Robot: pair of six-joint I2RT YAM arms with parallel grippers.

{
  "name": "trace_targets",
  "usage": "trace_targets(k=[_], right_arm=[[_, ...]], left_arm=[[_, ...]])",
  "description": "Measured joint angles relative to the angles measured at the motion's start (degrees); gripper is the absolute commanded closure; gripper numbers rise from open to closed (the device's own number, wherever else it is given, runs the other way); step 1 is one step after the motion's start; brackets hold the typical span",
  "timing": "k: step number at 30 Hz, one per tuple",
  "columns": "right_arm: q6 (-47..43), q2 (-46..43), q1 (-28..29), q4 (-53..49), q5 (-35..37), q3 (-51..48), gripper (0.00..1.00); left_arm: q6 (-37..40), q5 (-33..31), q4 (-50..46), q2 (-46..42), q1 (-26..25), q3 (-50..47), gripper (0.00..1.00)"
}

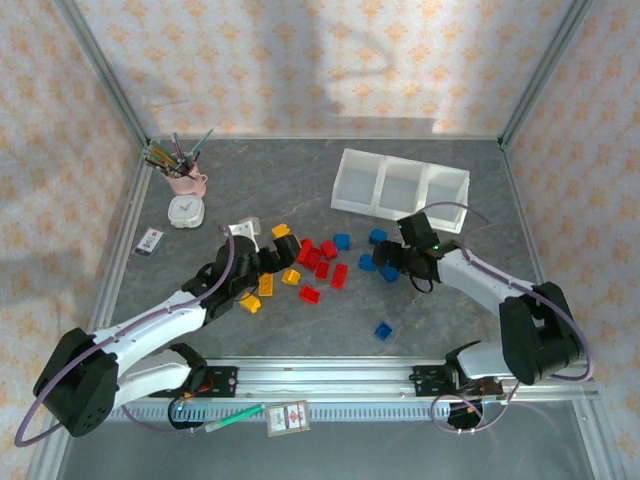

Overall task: Sort the legos into containers by color
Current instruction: Pick up the lego from the center of the table.

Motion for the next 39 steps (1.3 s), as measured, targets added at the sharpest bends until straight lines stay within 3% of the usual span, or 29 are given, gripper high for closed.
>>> trace_targets(k=[10,14,19,26,39], right_arm=[[-2.5,2.3,3.4,3.6,-2.7,-1.2,0.31],[-1.6,2.1,6.6,3.8,-2.6,-1.9,0.32],[0.7,1.8,8.9,3.0,1.4,-2.2,0.35],[2.3,3.9,9.9,1.8,7.1,-1.3,0.48],[2.1,6.3,10.4,1.7,9.4,0.1,0.74]], left_arm=[[0.1,-0.5,0.1,0.5,0.0,0.9,0.01],[0.9,-1.1,-0.5,0.1,0.0,1.7,0.01],[1.3,-1.7,-1.2,-1.3,0.0,1.7,0.01],[3.0,-2.6,-2.4,-1.9,0.0,2.1,0.01],[4.1,-3.0,-3.4,-1.9,0.0,3.0,0.01]])
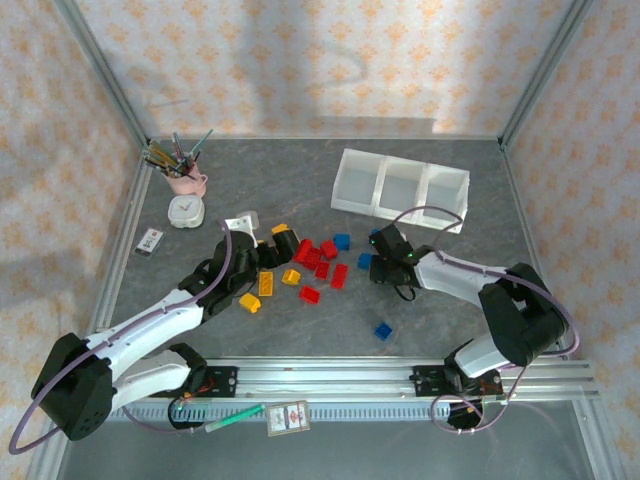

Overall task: Sort the legos into containers by color
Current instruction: Pick up the lego from the center of the table, then place the lego in the container.

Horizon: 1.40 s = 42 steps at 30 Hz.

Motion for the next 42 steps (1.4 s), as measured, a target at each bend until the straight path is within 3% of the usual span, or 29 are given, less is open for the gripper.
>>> trace_targets(k=[8,17,22,32,37,40,42], right_arm=[[-0.1,-4.2,0.0,-4.5,1.2,1.4,0.81],[-0.6,-5.2,0.0,-8.9,3.3,15.3,0.82],[-1.9,2.6,0.0,-7.6,3.9,24.6,0.82],[-5.1,23.1,-0.4,-3.8,7.3,42.9,0.82],[-5.8,31.3,-2.3,-3.3,8.5,50.4,0.82],[-6.2,35.4,-3.9,-3.4,9.8,54.4,0.75],[-6.4,37.8,-4.9,-3.4,10.5,57.0,0.65]], left_arm=[[0.4,0.0,-1.8,0.0,0.0,2.6,0.01],[1.5,0.0,-3.7,1.3,0.0,8.6,0.01],[1.9,0.2,-3.9,4.3,0.9,11.9,0.01],[3.5,3.2,-3.7,10.8,9.1,15.9,0.01],[4.6,3.6,-3.1,13.7,10.3,17.6,0.01],[5.0,4.4,-2.4,15.8,10.5,18.6,0.01],[5.0,4.8,-1.9,17.2,10.6,19.2,0.01]])
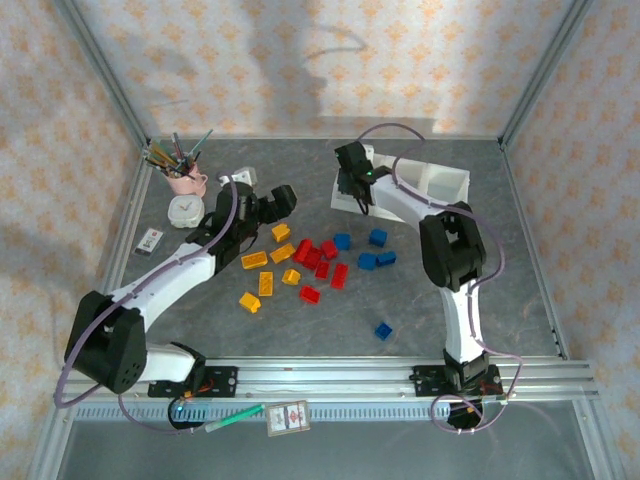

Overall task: Sort the legos into containers by color
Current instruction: Place the lego in the container, then pick up the lego from the center of the table.

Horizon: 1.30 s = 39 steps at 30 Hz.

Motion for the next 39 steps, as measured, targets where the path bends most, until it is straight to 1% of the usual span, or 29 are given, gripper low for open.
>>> trace_targets(k=[3,5,7,11,14,19,22,26,34,39], right_arm=[[-0.7,2.3,-1.0,-0.7,0.1,3.1,0.53],[-1.3,2.7,-1.2,-0.9,0.1,4.0,0.48],[-1.7,2.5,-1.2,-1.0,0.0,4.1,0.45],[-1.9,0.9,-1.0,-1.3,-0.9,2.8,0.44],[-1.8,-4.1,-1.0,-1.4,-2.0,-2.1,0.42],[-0.3,-16.3,-1.0,-1.1,-3.7,-12.8,0.37],[1.9,-23.5,-1.0,-1.0,-3.7,-19.7,0.34],[6.5,-30.1,-1.0,-1.5,-3.2,-28.2,0.31],[18.7,-38.8,-0.4,-1.4,-2.4,-44.3,0.25],[25.1,-39.5,2.0,-0.6,-0.7,-49.4,0.2]], left_arm=[[0.0,0.7,0.7,1.9,0.0,1.2,0.01],[0.0,1.1,0.9,2.5,0.0,1.7,0.01],[0.1,1.4,0.9,2.6,0.0,2.1,0.01],[0.6,1.6,0.9,2.6,0.0,2.9,0.01],[0.7,2.4,0.8,2.4,0.0,3.0,0.01],[0.9,4.8,0.0,0.8,0.0,2.8,0.01],[0.9,6.2,-0.8,-1.0,-0.2,2.0,0.01],[1.0,7.3,-1.9,-2.8,-2.1,0.2,0.01],[-0.1,7.3,-1.6,-4.4,-7.4,-4.4,0.01],[-2.2,7.3,-0.6,-4.4,-9.2,-6.5,0.01]])
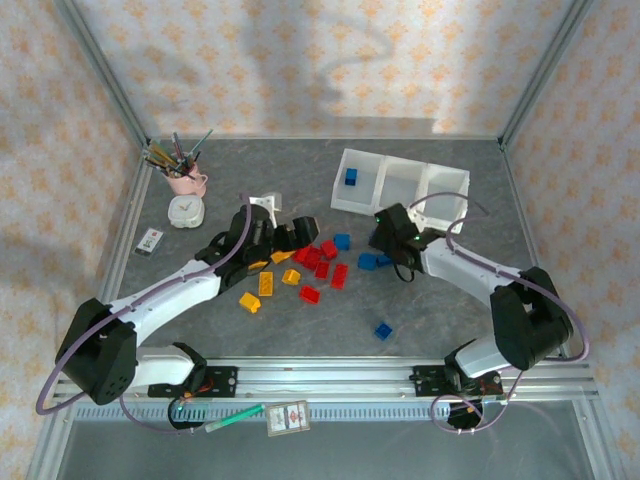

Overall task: Sort the legos into containers by color
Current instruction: Pick up the lego from the center of the table.

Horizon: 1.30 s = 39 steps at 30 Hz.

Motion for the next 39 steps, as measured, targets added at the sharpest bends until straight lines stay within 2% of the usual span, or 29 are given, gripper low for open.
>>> trace_targets(k=[6,14,29,34,39], right_arm=[[4.6,1.5,0.6,1.8,1.4,-1.0,0.19],[5.9,7.3,1.1,3.4,2.3,-0.7,0.2],[7.0,6.8,1.1,4.1,3.5,-4.1,0.5],[7.0,6.8,1.1,4.5,3.0,-4.3,0.55],[6.8,6.8,1.1,5.5,2.0,-4.3,0.67]], left_arm=[[-0.5,0.0,1.7,0.3,-1.3,0.0,0.01],[-0.5,0.0,1.8,2.2,-1.4,0.0,0.01],[-0.5,0.0,1.5,3.3,-1.4,1.1,0.01],[-0.5,0.0,1.5,3.4,-1.4,1.1,0.01],[-0.5,-0.1,1.3,3.4,-1.4,1.1,0.01]])
